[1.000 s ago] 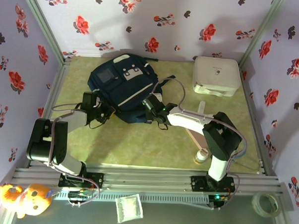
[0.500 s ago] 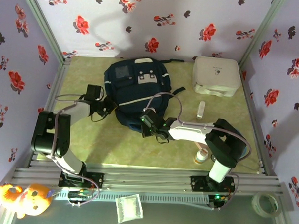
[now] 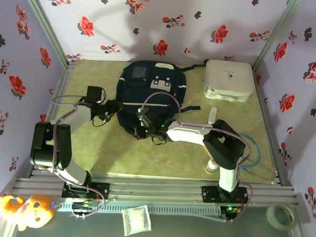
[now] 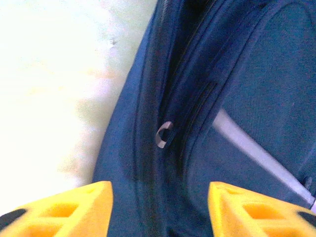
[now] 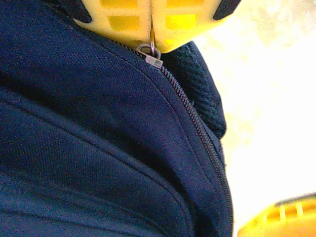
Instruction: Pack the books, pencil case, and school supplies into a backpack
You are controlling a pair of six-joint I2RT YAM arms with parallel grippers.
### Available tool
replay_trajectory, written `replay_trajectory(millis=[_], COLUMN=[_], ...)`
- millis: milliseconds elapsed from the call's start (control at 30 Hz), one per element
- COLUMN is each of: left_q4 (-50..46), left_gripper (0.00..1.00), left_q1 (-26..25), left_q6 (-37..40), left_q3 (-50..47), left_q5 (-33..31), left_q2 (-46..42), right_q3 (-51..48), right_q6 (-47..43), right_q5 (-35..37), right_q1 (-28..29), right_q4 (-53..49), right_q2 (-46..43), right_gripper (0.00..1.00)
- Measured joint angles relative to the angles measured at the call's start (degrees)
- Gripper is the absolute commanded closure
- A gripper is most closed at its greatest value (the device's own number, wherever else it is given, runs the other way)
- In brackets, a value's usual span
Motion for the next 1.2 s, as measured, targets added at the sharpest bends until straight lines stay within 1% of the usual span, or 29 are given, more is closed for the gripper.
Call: replay_trajectory(millis=[167,300,433,600,933,967,1033,1133,1200], left_q4=[-3.17,-3.98,-4.72,-5.66,-5.64,-5.64,-5.62,-5.66,-5.68], left_gripper=[0.39,0.39,0.46,0.52,0.56,0.58,0.64,0.78,0.84], left_q1=[-0.11,-1.09,-2.29,-3.76,-4.22,-4.24,-4.22,-4.33,-4.39], left_q6=[-0.04,-0.28,-0.39,-0.96,-1.05,-1.07,-1.03,-0.96,-1.07], left_q3=[-1.62,-2.14,-2.12,-2.12,0.11,0.37,0.74,0.94,0.94], left_q5=[-0.09,-0.09,-0.48,-3.72,-5.25,-5.31,-5.42,-5.75,-6.25], left_q2=[-4.04,-4.63,-4.39,-2.84,1.38,1.7,2.27,2.8,3.02], right_q3=[4.24,6.08,6.47,6.47,6.45,6.4,6.21,5.92,5.57], right_q6=[-0.07,-0.07,-0.07,-0.04,-0.04,-0.04,-0.04,-0.04,-0.02], right_q5=[-1.29,-1.88,-2.12,-2.23,-2.19,-2.19,-2.19,-2.16,-1.81], right_q1=[0.0,0.0,0.0,0.0,0.0,0.0,0.0,0.0,0.04], right_q4=[0.35,0.33,0.33,0.31,0.31,0.31,0.31,0.35,0.35], right_q2=[2.99,4.39,4.96,5.01,5.01,5.01,5.01,4.98,4.85], right_gripper=[1.0,1.0,1.0,1.0,1.0,1.0,1.0,1.0,1.0])
